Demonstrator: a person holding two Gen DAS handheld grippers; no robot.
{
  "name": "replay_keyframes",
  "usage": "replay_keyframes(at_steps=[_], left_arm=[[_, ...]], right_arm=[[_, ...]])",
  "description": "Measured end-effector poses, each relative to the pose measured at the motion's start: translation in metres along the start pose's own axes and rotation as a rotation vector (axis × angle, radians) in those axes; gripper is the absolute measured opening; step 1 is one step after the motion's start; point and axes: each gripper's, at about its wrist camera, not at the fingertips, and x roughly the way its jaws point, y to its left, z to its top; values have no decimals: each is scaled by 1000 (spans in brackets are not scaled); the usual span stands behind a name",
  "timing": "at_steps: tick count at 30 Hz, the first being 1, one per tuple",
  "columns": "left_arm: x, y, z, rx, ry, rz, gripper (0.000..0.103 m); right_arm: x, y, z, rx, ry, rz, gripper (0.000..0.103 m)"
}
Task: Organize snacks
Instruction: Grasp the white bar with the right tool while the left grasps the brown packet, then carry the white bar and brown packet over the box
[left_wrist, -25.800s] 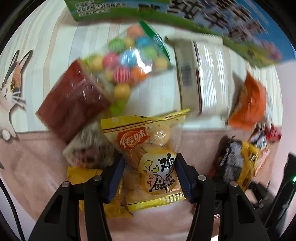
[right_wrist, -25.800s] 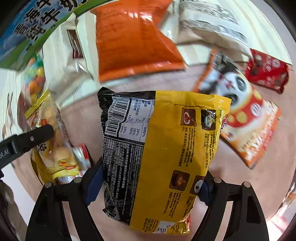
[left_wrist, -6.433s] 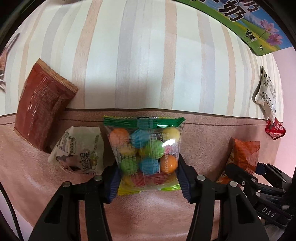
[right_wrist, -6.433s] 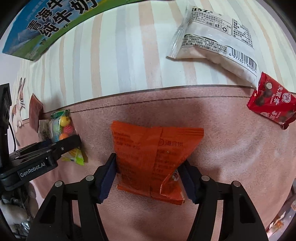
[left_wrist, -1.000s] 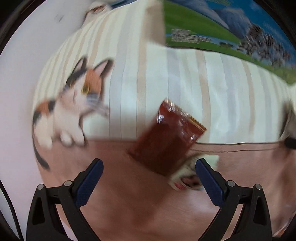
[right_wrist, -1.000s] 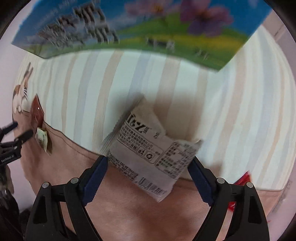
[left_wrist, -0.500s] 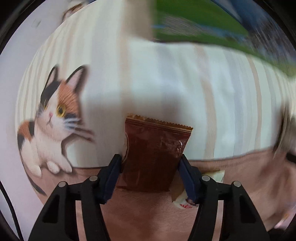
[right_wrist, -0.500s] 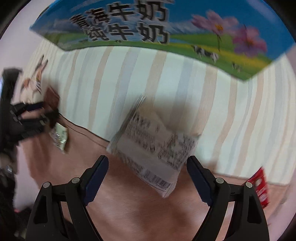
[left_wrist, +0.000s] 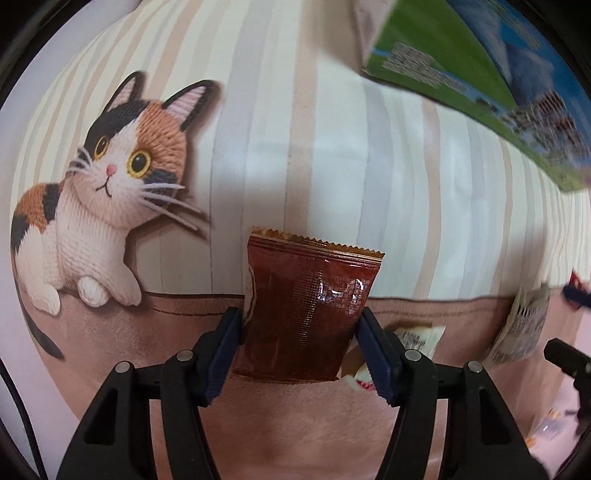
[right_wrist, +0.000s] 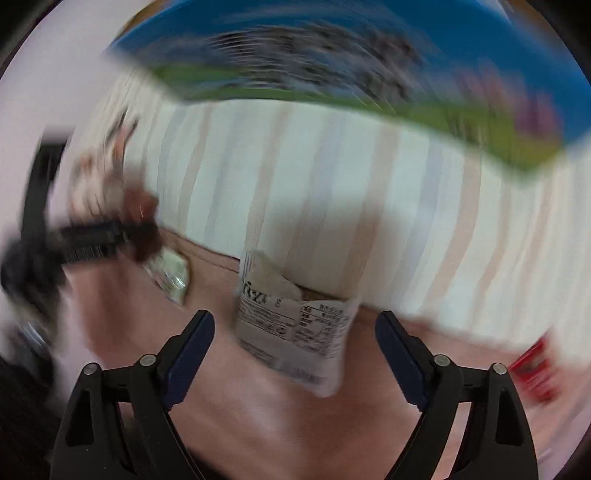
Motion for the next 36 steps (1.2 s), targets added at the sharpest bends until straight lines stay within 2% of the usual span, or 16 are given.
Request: replay_keyframes(at_steps=[5, 8, 11, 12, 14, 16, 18, 21, 22, 24, 27, 28, 29, 31, 33, 36], left_arm=[[2, -54, -7, 92, 11, 61, 62], [8, -61, -7, 103, 15, 65, 62], [9, -64, -9, 99, 17, 55, 62], [5, -64, -8, 99, 17, 52, 62], [8, -57, -5, 99, 18, 44, 62], [8, -58, -7, 98, 16, 36, 62], [10, -60, -8, 98, 16, 25, 64], [18, -55, -3, 115, 16, -1, 70], [22, -55, -2, 119, 18, 3, 71], [27, -55, -4, 115, 15, 10, 71], [19, -50, -2, 31, -14, -39, 66], [17, -47, -2, -2, -19, -51, 62], [14, -44, -3, -38, -21, -70, 60], [13, -34, -9, -116, -17, -100, 59], [17, -25, -17, -162, -9, -126, 59], [30, -22, -27, -169, 18, -148, 61]], right_arm=[[20, 63, -5, -425, 71, -219, 92], [51, 92, -11, -636, 157, -370, 92], [73, 100, -9, -715, 203, -450, 91], [78, 100, -5, -714, 215, -463, 88], [76, 91, 5, -631, 201, -446, 81], [62, 63, 22, -389, 177, -322, 80], [49, 19, 36, -52, 143, -167, 80], [44, -30, 36, 294, 119, 18, 82], [43, -38, 35, 350, 116, 59, 82], [38, -44, 35, 388, 100, 90, 82], [31, -44, 35, 360, 93, 83, 81], [31, -43, 32, 349, 83, 65, 79], [30, -43, 31, 337, 63, 36, 70], [29, -29, 10, 365, 31, 37, 66], [30, -38, -5, 475, 5, 88, 66], [35, -53, -22, 579, 38, 190, 68]])
